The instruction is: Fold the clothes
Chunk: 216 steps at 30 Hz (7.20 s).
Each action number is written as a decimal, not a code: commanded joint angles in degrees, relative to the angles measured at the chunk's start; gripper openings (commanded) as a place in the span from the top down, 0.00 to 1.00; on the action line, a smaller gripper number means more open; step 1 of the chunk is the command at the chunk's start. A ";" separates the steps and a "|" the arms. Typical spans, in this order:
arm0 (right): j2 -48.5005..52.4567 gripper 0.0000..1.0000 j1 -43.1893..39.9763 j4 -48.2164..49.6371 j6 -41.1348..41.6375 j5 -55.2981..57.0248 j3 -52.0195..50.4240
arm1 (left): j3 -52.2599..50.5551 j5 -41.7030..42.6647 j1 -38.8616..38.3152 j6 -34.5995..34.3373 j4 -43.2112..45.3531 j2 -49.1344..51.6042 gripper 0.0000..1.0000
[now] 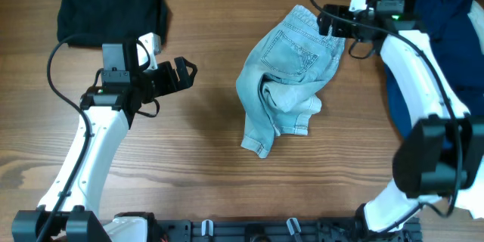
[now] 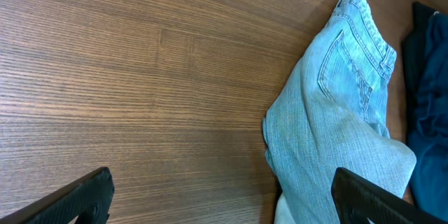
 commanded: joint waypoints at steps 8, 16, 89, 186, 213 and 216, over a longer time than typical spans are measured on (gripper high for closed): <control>7.63 0.19 0.35 6.64 2.75 -0.85 -0.70 | 1.16 -2.99 -0.31 -0.04 -0.04 0.48 0.00; 12.59 0.23 0.50 2.40 9.03 3.82 -1.44 | 1.16 -3.78 -0.31 -0.07 -0.07 0.52 0.00; 4.13 0.96 38.69 17.66 14.47 -15.47 3.23 | 8.37 -16.52 11.28 1.44 -0.26 -18.53 0.00; -15.15 0.07 3.54 -24.09 4.61 -4.26 -22.93 | 8.22 -7.63 -1.33 11.50 -17.75 16.31 0.12; -17.07 0.53 3.54 1.62 10.21 4.20 -37.55 | 5.60 -7.61 -2.58 5.49 -7.93 18.10 0.24; -17.07 0.70 3.54 2.93 8.20 4.22 -37.57 | 5.60 -7.63 -2.58 5.51 -7.91 18.10 0.23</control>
